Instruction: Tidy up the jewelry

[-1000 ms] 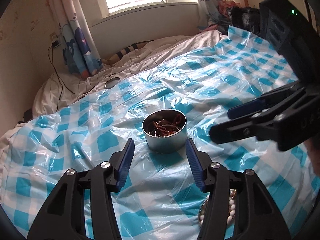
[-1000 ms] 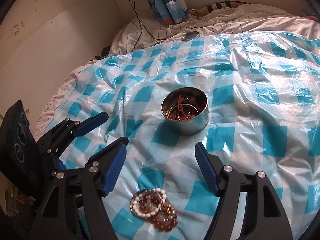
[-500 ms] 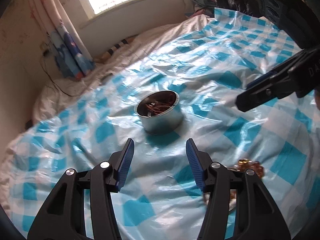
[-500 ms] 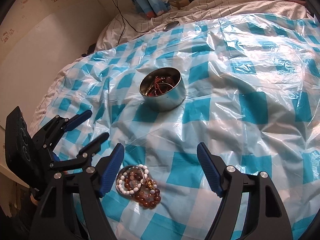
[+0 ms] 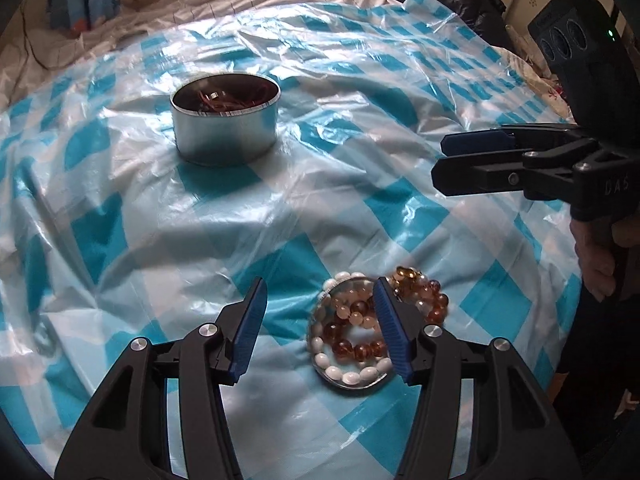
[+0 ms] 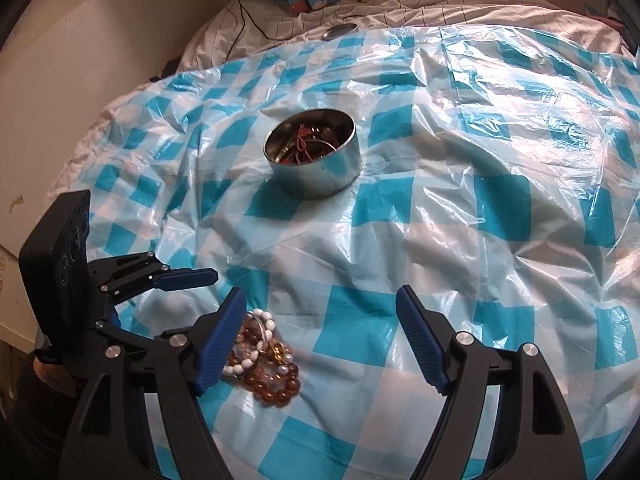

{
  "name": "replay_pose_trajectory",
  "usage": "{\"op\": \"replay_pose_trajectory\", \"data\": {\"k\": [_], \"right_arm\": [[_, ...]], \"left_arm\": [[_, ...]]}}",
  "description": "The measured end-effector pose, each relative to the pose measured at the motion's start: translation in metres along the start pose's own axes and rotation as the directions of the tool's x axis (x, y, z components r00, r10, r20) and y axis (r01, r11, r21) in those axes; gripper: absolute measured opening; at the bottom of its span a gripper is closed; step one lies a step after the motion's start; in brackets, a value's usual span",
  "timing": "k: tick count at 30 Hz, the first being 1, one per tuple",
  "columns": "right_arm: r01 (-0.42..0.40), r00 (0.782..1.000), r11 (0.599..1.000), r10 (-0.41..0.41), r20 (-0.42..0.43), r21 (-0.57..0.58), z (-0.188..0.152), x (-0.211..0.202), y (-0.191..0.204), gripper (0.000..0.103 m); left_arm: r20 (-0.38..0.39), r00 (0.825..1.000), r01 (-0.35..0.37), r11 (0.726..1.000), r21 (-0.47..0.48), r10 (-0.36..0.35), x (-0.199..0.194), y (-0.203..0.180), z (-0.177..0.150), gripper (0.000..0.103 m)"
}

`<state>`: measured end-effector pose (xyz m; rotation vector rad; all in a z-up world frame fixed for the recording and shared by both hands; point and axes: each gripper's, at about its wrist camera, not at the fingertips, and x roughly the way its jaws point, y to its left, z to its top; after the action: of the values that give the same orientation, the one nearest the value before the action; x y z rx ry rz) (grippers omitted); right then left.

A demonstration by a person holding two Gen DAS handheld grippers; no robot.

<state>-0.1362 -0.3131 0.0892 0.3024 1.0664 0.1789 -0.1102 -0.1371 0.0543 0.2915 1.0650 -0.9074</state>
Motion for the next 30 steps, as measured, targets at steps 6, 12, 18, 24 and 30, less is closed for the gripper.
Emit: {"op": "replay_pose_trajectory", "data": {"k": [6, 12, 18, 24, 30], "right_arm": [[-0.003, 1.000, 1.000, 0.003, -0.005, -0.002, -0.001, 0.002, 0.000, 0.075], [-0.001, 1.000, 1.000, 0.001, -0.014, -0.004, -0.002, 0.005, 0.002, 0.077], [0.001, 1.000, 1.000, -0.001, -0.021, -0.005, -0.002, 0.008, 0.003, 0.078], [0.010, 0.999, 1.000, -0.010, -0.035, -0.014, -0.003, 0.014, 0.004, 0.078], [0.006, 0.997, 0.999, -0.008, -0.072, -0.034, -0.005, 0.035, 0.009, 0.078]], "left_arm": [[-0.024, 0.998, 0.053, 0.999, -0.010, -0.053, 0.010, -0.002, -0.002, 0.051], [-0.042, 0.999, 0.034, 0.999, -0.030, -0.035, 0.015, 0.003, -0.002, 0.014], [-0.018, 0.999, 0.034, 0.998, -0.050, -0.035, 0.004, 0.010, 0.000, 0.003], [0.046, 0.996, 0.073, 0.994, -0.077, -0.070, -0.018, 0.016, 0.008, 0.003], [0.118, 0.993, 0.036, 0.983, -0.181, -0.014, -0.046, 0.053, 0.010, 0.003]]}}
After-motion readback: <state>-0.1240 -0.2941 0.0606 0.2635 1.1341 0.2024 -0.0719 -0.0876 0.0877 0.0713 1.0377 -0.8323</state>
